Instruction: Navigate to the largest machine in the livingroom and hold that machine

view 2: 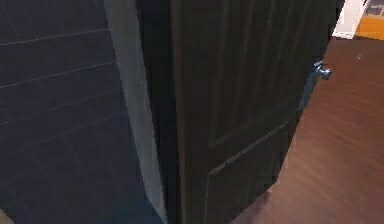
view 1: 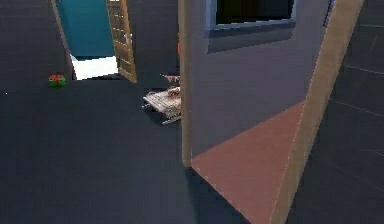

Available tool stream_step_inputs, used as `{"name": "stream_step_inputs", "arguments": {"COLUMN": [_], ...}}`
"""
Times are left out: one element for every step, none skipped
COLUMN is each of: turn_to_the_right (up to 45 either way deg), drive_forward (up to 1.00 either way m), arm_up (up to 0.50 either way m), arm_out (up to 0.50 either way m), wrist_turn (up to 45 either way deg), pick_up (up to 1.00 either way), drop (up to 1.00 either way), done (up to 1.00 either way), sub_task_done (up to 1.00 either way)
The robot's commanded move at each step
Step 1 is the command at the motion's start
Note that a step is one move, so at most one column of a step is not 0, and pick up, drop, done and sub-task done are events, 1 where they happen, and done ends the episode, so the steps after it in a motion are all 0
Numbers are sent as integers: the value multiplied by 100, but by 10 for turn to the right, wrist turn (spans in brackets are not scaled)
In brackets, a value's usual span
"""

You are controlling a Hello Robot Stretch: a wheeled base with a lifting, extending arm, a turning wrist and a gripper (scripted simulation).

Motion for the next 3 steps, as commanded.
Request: {"name": "stream_step_inputs", "arguments": {"turn_to_the_right": [-30,0,0], "drive_forward": [0,100,5], "arm_up": [0,0,0], "arm_out": [0,0,0], "wrist_turn": [0,0,0], "pick_up": [0,0,0], "drop": [0,0,0], "done": [0,0,0], "sub_task_done": [0,0,0]}}
